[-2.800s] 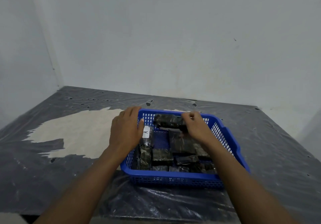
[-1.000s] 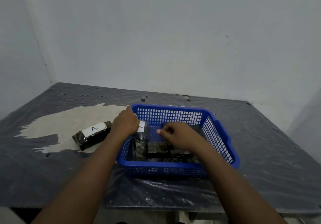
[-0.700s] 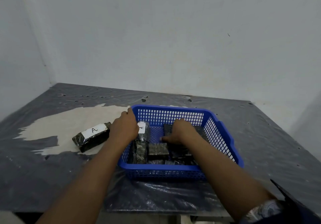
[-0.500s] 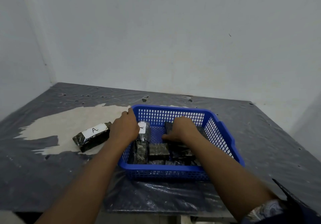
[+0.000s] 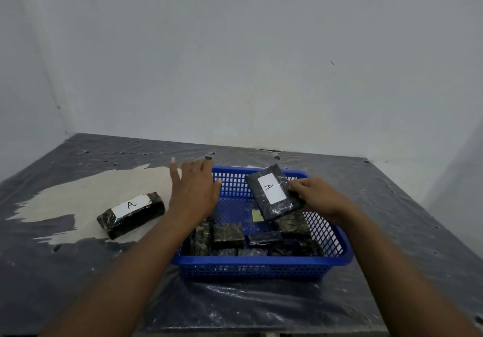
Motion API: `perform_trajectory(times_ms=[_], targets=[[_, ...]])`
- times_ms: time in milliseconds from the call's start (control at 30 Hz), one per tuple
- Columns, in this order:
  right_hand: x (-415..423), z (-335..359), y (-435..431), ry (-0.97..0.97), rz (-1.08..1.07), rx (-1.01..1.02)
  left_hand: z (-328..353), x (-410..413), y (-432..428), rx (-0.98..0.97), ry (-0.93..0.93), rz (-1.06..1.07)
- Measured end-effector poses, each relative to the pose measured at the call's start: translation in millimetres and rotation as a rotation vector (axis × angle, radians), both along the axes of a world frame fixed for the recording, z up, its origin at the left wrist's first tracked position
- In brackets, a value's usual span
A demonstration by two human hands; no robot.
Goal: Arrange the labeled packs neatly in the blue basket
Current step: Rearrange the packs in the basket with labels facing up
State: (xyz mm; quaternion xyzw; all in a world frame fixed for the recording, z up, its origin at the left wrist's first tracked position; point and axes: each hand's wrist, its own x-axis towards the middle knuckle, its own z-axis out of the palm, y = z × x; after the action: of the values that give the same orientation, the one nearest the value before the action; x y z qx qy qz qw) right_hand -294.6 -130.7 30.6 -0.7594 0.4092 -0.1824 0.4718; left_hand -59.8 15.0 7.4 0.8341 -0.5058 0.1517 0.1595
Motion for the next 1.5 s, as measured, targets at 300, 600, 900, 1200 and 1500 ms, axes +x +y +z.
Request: perform_trajectory(times_ms=[300, 600, 900, 1200, 1500], targets=[[-2, 14, 8, 0.014, 0.326, -0.200, 68, -10, -33, 0.232, 0.536, -0.616], [-7, -4, 8, -0.412, 0.007, 0.185, 60, -4, -35, 0.196, 1.030, -0.606], [-11, -14, 6, -0.549, -0.029, 0.260, 40, -18, -23, 0.163, 1.416, -0.519], [-23, -6, -6, -0.139, -0.127, -0.356, 31, -14, -24, 0.117, 1.460, -0.400], [-26, -26, -14, 0.253, -0.236, -0.688, 9, -26, -46, 0.251, 1.252, -0.117]])
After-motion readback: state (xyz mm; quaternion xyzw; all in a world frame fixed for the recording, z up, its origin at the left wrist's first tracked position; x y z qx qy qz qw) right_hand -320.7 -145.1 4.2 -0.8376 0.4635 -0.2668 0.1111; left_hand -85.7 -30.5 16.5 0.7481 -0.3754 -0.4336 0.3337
